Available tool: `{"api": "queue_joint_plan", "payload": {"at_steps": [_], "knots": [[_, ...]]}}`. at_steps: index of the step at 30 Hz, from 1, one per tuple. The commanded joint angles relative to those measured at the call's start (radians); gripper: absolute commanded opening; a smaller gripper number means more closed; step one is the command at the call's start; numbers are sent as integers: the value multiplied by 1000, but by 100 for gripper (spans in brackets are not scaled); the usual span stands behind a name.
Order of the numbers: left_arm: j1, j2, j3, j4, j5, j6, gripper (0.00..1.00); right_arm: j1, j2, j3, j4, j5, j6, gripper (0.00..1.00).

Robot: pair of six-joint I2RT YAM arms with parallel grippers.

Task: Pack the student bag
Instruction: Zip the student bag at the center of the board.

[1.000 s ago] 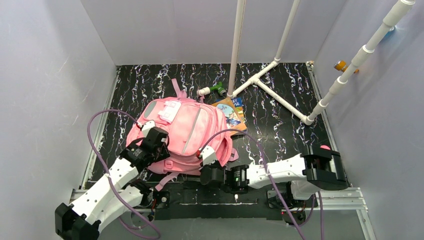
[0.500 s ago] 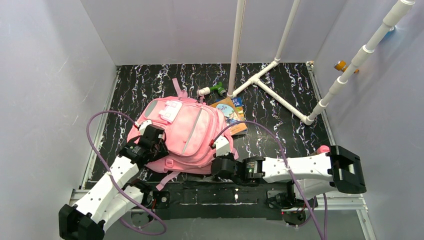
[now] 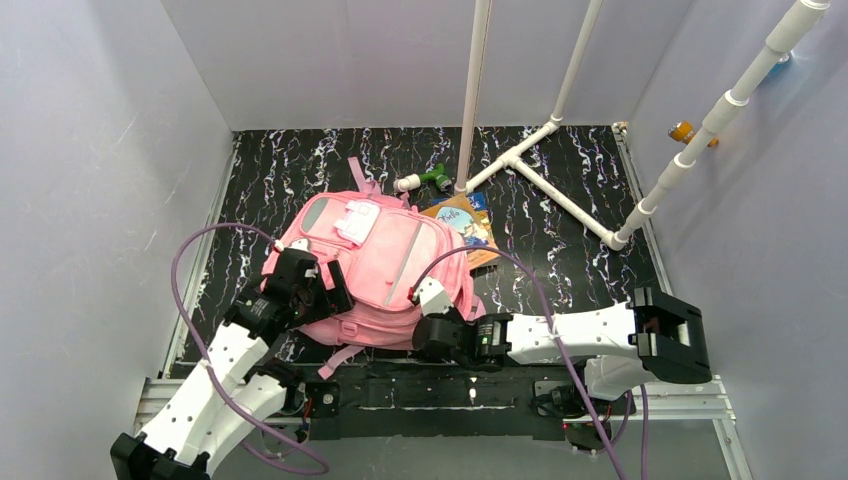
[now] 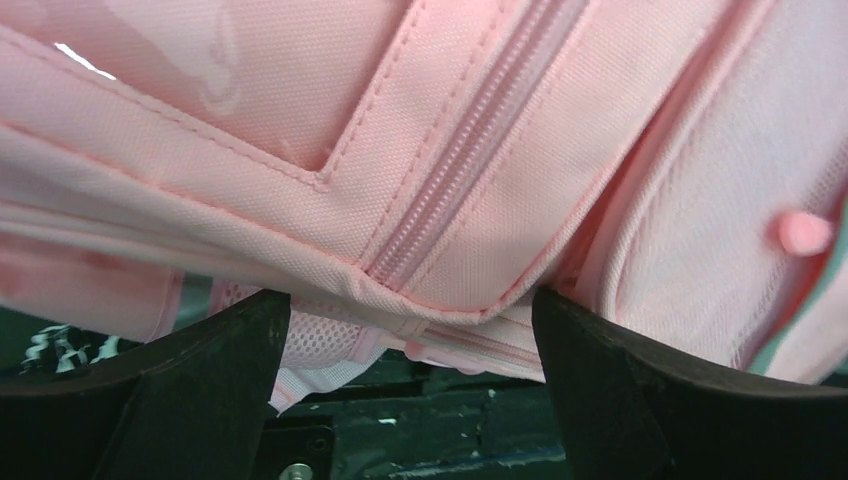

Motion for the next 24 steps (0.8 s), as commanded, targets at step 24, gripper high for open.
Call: {"api": "queue_joint_plan", "payload": {"at_steps": [24], "knots": [[-862, 218, 277, -128, -378, 128, 89, -190, -137, -199, 594, -624, 87, 1]]}}
